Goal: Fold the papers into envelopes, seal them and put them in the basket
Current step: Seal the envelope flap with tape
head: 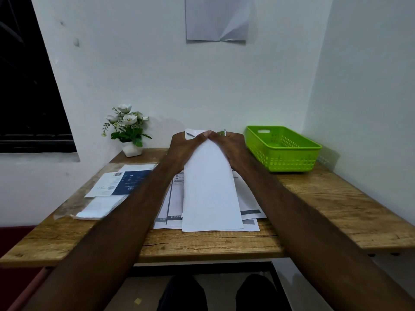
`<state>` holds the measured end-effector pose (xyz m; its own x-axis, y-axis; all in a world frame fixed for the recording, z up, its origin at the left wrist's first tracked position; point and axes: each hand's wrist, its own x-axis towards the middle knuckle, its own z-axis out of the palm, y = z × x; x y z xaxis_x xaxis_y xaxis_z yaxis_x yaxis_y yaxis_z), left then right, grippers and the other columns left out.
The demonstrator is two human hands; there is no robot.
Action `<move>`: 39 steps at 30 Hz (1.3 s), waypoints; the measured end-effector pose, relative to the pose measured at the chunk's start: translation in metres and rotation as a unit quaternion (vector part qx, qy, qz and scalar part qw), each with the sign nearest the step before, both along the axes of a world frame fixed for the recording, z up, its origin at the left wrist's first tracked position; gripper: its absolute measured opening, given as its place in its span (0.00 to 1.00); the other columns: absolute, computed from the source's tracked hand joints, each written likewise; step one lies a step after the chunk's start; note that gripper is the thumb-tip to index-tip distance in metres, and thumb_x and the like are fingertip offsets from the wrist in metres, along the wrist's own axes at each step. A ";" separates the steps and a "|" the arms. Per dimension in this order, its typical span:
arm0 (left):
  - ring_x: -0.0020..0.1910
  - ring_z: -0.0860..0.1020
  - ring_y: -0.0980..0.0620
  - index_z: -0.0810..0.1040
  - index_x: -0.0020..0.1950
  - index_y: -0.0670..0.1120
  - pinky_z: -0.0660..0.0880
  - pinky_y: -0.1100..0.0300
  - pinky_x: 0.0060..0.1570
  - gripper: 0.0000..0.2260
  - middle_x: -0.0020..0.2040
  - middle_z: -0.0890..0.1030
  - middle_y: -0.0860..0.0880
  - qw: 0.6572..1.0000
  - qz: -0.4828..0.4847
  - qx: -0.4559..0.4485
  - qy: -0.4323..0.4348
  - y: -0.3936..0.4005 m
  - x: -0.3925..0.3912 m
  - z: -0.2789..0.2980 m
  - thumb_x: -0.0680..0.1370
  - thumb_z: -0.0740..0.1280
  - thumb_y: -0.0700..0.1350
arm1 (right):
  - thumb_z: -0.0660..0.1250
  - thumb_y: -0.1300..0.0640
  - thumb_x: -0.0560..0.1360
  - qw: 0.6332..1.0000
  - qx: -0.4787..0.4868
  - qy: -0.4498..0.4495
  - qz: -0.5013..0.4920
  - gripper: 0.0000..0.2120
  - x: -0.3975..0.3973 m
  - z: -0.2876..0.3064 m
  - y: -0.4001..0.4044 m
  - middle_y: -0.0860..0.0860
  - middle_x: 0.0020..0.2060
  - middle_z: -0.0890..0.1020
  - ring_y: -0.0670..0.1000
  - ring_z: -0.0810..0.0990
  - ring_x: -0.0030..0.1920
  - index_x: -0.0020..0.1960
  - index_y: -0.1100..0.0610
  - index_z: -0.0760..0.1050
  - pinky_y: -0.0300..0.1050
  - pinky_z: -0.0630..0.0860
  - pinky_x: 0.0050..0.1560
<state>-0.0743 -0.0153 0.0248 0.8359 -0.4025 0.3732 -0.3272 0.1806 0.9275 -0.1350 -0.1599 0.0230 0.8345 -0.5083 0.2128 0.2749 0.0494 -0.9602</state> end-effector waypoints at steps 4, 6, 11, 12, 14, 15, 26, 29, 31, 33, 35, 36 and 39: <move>0.37 0.85 0.58 0.86 0.45 0.46 0.79 0.66 0.34 0.04 0.38 0.88 0.53 1.000 0.010 -0.011 0.013 0.001 0.004 0.001 0.74 0.79 0.45 | 0.83 0.54 0.65 1.000 0.006 0.000 0.015 0.16 0.000 0.001 -0.003 0.63 0.45 0.87 0.61 0.87 0.45 0.44 0.64 0.86 0.66 0.82 0.54; 0.38 0.86 0.54 0.86 0.45 0.45 0.82 0.61 0.37 0.05 0.40 0.88 0.49 0.999 0.016 -0.018 0.025 0.002 0.005 0.001 0.73 0.79 0.44 | 0.82 0.54 0.66 1.000 -0.003 0.007 0.029 0.19 -0.001 0.002 -0.004 0.63 0.47 0.87 0.62 0.87 0.48 0.49 0.65 0.85 0.66 0.81 0.57; 0.47 0.86 0.41 0.84 0.52 0.35 0.83 0.46 0.52 0.09 0.50 0.87 0.37 0.996 0.002 -0.051 0.077 0.005 0.001 0.005 0.75 0.77 0.39 | 0.79 0.53 0.71 0.999 -0.028 0.012 0.022 0.17 -0.003 0.002 -0.004 0.64 0.48 0.86 0.56 0.84 0.43 0.50 0.67 0.83 0.57 0.81 0.49; 0.50 0.85 0.37 0.83 0.55 0.32 0.82 0.43 0.55 0.11 0.53 0.85 0.34 0.994 -0.009 -0.058 0.088 0.006 0.001 0.006 0.76 0.75 0.38 | 0.78 0.55 0.72 1.000 -0.025 0.006 0.018 0.15 -0.002 0.002 -0.004 0.63 0.46 0.87 0.56 0.84 0.41 0.49 0.67 0.83 0.55 0.81 0.47; 0.51 0.83 0.37 0.80 0.59 0.29 0.80 0.41 0.57 0.13 0.57 0.83 0.30 0.993 -0.029 -0.060 0.097 0.007 0.001 0.007 0.79 0.72 0.38 | 0.77 0.59 0.73 1.000 -0.011 -0.007 0.017 0.08 -0.002 0.003 -0.003 0.60 0.40 0.86 0.54 0.84 0.38 0.44 0.65 0.83 0.51 0.82 0.43; 0.50 0.83 0.38 0.79 0.60 0.29 0.80 0.42 0.57 0.13 0.58 0.82 0.30 0.993 -0.032 -0.054 0.098 0.007 0.001 0.008 0.80 0.70 0.38 | 0.76 0.61 0.74 1.000 -0.006 -0.012 0.020 0.06 -0.002 0.003 -0.002 0.59 0.39 0.85 0.54 0.83 0.36 0.42 0.63 0.83 0.48 0.82 0.40; 0.44 0.83 0.45 0.82 0.49 0.42 0.80 0.48 0.54 0.05 0.47 0.85 0.42 0.993 -0.038 -0.003 0.114 0.009 0.012 0.013 0.82 0.68 0.41 | 0.72 0.56 0.78 0.999 -0.040 0.009 0.023 0.09 -0.006 0.006 -0.008 0.59 0.45 0.84 0.55 0.81 0.45 0.50 0.62 0.83 0.54 0.78 0.49; 0.41 0.83 0.48 0.82 0.49 0.43 0.80 0.54 0.45 0.06 0.45 0.85 0.45 0.993 -0.045 0.006 0.107 0.010 0.010 0.014 0.82 0.67 0.42 | 0.72 0.56 0.79 0.999 -0.038 0.002 0.020 0.10 -0.006 0.005 -0.007 0.60 0.46 0.84 0.56 0.81 0.46 0.51 0.64 0.83 0.62 0.79 0.56; 0.41 0.83 0.48 0.82 0.51 0.43 0.81 0.55 0.44 0.06 0.46 0.85 0.45 0.993 -0.047 0.007 0.108 0.010 0.010 0.014 0.83 0.67 0.43 | 0.72 0.55 0.78 0.999 -0.039 0.009 0.026 0.10 -0.008 0.007 -0.007 0.59 0.47 0.84 0.56 0.82 0.46 0.52 0.63 0.83 0.63 0.79 0.57; 0.41 0.83 0.49 0.82 0.52 0.43 0.81 0.56 0.43 0.06 0.46 0.85 0.45 0.994 -0.046 0.010 0.103 0.011 0.010 0.015 0.83 0.66 0.43 | 0.72 0.53 0.79 0.998 -0.028 0.022 0.042 0.13 -0.009 0.009 -0.008 0.58 0.48 0.85 0.56 0.83 0.47 0.55 0.63 0.83 0.58 0.80 0.53; 0.41 0.83 0.50 0.82 0.51 0.44 0.81 0.57 0.41 0.06 0.46 0.85 0.46 0.994 -0.047 0.015 0.099 0.013 0.011 0.016 0.83 0.66 0.44 | 0.70 0.51 0.80 0.998 -0.019 0.044 0.039 0.16 -0.011 0.012 -0.009 0.56 0.48 0.85 0.55 0.83 0.46 0.59 0.63 0.82 0.50 0.80 0.48; 0.41 0.83 0.50 0.82 0.52 0.43 0.82 0.56 0.42 0.07 0.47 0.85 0.45 0.994 -0.050 0.017 0.099 0.014 0.011 0.016 0.83 0.66 0.44 | 0.68 0.50 0.81 0.998 -0.020 0.054 0.033 0.17 -0.011 0.012 -0.008 0.55 0.47 0.85 0.54 0.83 0.44 0.60 0.62 0.82 0.46 0.80 0.44; 0.46 0.83 0.46 0.81 0.57 0.41 0.81 0.52 0.48 0.08 0.52 0.84 0.42 0.993 -0.055 0.020 0.103 0.015 0.012 0.016 0.84 0.66 0.45 | 0.67 0.50 0.81 0.998 -0.029 0.062 0.016 0.17 -0.011 0.012 -0.007 0.54 0.47 0.84 0.52 0.82 0.42 0.60 0.62 0.81 0.41 0.78 0.38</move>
<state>-0.0624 -0.0003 0.0412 0.8429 -0.5070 0.1803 -0.1092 0.1670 0.9799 -0.1464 -0.1670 0.0345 0.8715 -0.4714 0.1350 0.1532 0.0003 -0.9882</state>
